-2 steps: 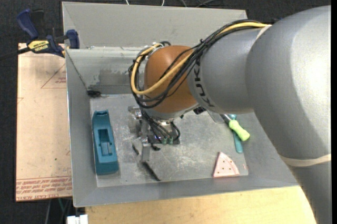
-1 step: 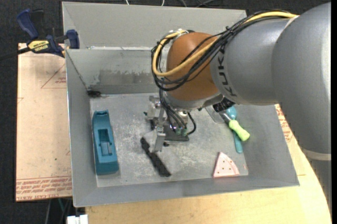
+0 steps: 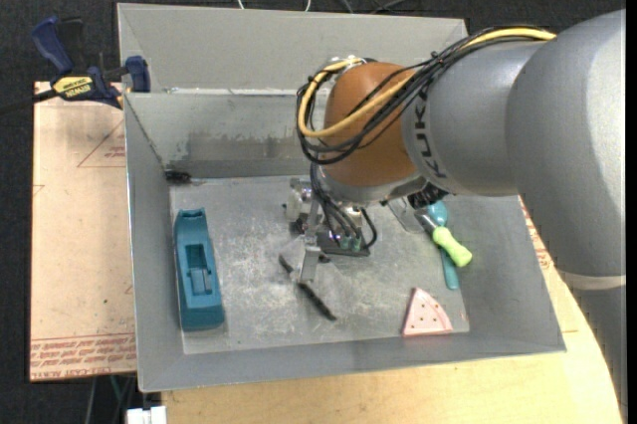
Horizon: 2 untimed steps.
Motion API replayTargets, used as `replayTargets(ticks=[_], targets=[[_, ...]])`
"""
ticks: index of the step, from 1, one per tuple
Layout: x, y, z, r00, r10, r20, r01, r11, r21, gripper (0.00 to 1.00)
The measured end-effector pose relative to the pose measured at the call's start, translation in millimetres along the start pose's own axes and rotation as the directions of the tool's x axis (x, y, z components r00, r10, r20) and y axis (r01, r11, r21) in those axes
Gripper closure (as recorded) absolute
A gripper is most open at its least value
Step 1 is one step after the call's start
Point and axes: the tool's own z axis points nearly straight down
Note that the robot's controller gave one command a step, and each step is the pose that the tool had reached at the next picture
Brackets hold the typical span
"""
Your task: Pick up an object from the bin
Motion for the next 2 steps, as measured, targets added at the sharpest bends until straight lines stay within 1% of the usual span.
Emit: replayTargets(ticks=[1, 2], targets=[[-2.5, -12, 14, 0.997, -0.083, -0.003, 0.083, 0.997, -0.002, 0.0], [-43.7, -25, -6, 0.998, -0.064, 0.005, 0.064, 0.998, -0.004, 0.0]])
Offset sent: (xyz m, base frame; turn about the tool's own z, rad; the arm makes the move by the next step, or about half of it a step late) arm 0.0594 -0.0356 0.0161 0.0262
